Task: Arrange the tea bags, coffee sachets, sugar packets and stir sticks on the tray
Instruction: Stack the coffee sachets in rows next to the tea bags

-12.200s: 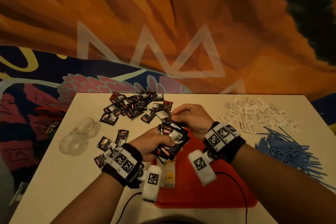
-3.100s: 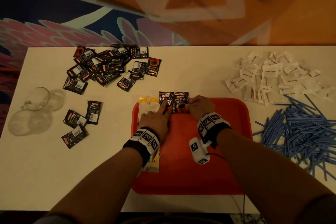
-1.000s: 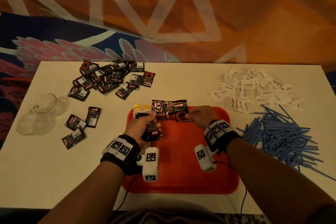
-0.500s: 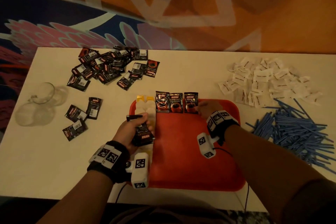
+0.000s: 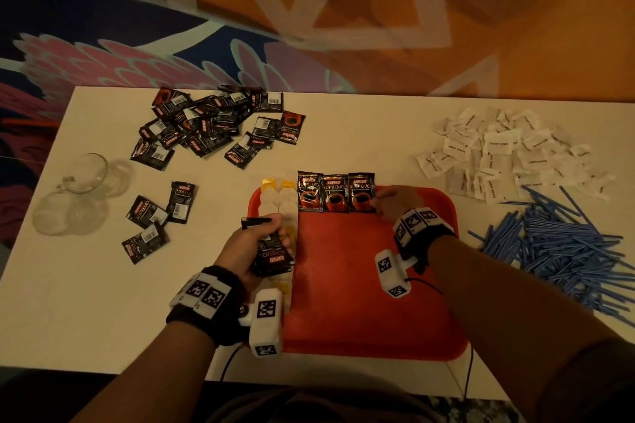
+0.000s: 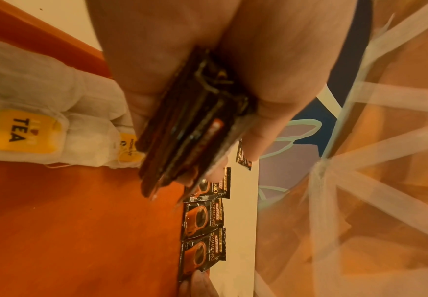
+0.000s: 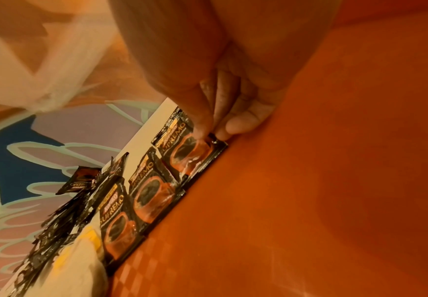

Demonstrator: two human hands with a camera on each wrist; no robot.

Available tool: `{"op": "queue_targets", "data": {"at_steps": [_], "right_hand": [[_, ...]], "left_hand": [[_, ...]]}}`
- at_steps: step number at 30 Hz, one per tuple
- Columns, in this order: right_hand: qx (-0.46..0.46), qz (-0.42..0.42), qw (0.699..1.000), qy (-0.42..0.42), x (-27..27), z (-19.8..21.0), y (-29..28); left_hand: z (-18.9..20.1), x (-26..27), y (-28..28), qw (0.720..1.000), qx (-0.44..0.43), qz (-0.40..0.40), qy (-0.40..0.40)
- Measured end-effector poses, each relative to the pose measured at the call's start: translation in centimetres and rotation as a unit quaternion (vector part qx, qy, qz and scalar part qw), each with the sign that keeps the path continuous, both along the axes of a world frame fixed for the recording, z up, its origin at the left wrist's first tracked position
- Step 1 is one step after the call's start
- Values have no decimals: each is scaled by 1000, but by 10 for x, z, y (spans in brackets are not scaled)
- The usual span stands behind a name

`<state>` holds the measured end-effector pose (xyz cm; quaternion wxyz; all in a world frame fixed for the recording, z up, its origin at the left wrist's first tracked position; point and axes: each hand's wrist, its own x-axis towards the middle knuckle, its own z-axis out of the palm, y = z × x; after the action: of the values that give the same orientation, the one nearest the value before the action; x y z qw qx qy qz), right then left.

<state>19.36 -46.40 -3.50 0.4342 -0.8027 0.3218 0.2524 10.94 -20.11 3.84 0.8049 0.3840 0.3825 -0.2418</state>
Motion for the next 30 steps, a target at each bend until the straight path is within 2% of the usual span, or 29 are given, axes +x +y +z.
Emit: {"op": "queue_targets", "data": {"at_steps": [8,13,17,21,25,28,30], "right_hand": [[-10,13,1000,-6,-4,4,-3],[-31,23,999,-9,-9,15,-5],[-35,52,995,-77,-17,41,4],[64,113,982,-134,-29,75,27],[168,223,951,-133,-40,106,52],[115,312,927,-171,-41,112,62],[92,266,939,-196,-40,111,63]], "left_hand": [[8,-1,1,999,-38,-4,-11],[9,3,-1,998,13,-48,-26],[17,5,-6,991,61,-98,-67],[23,10,-10,988,106,-95,-65],[24,13,-15,980,136,-123,-82],[25,13,-21,969,150,-155,-118],[28,14,-23,966,168,-150,-125]]}}
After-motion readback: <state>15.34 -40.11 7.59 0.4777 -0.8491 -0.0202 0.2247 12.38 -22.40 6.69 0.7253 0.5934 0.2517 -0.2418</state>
